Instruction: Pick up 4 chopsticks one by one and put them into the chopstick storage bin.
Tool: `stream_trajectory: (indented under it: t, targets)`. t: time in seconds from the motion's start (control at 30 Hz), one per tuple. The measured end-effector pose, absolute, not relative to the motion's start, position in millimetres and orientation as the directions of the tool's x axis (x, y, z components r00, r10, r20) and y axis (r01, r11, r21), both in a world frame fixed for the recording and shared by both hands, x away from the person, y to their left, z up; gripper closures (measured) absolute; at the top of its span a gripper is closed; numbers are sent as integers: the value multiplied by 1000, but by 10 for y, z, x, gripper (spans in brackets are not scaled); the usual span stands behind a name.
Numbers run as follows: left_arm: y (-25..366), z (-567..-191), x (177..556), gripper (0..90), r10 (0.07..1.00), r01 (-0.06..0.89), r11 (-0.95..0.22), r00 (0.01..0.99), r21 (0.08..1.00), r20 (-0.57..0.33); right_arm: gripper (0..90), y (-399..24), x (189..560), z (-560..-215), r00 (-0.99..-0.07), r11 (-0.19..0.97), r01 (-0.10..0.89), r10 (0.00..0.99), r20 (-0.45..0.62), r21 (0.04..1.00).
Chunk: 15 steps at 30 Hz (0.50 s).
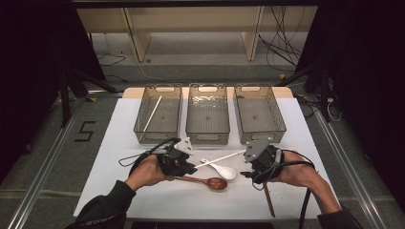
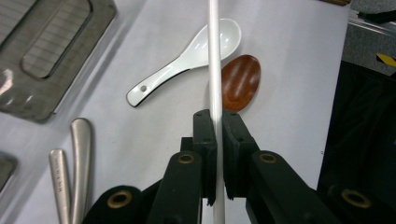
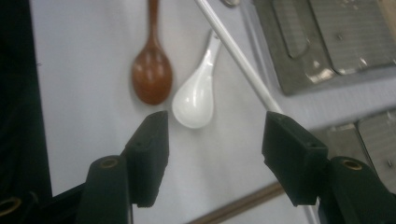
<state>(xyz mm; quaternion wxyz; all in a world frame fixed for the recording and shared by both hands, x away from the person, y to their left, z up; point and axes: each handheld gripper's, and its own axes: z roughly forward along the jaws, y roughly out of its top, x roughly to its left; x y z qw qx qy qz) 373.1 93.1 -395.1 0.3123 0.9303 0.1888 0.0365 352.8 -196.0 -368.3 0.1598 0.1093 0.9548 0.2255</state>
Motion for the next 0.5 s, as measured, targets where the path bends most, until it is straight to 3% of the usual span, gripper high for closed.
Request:
stream_trajectory:
  t: [0.1, 0.23, 0.33, 0.5]
  targets:
    - [986, -3928, 3761, 851, 401, 350, -721, 915, 598, -52, 397, -2015, 3538, -3701, -906, 864, 215, 351, -238, 455]
    - [1071, -3893, 3812, 851, 444, 379, -696, 895, 610, -50, 378, -2127, 3622, -3722, -835, 767, 404, 532, -142, 498]
    - [1123, -3898, 3841, 851, 466, 397, -684, 883, 612, -52, 368, -2214, 3668, -3766, -787, 702, 493, 612, -81, 515]
    - [1205, -3879, 3888, 851, 498, 418, -659, 865, 625, -52, 355, -2298, 3687, -3865, -750, 669, 550, 659, -58, 500]
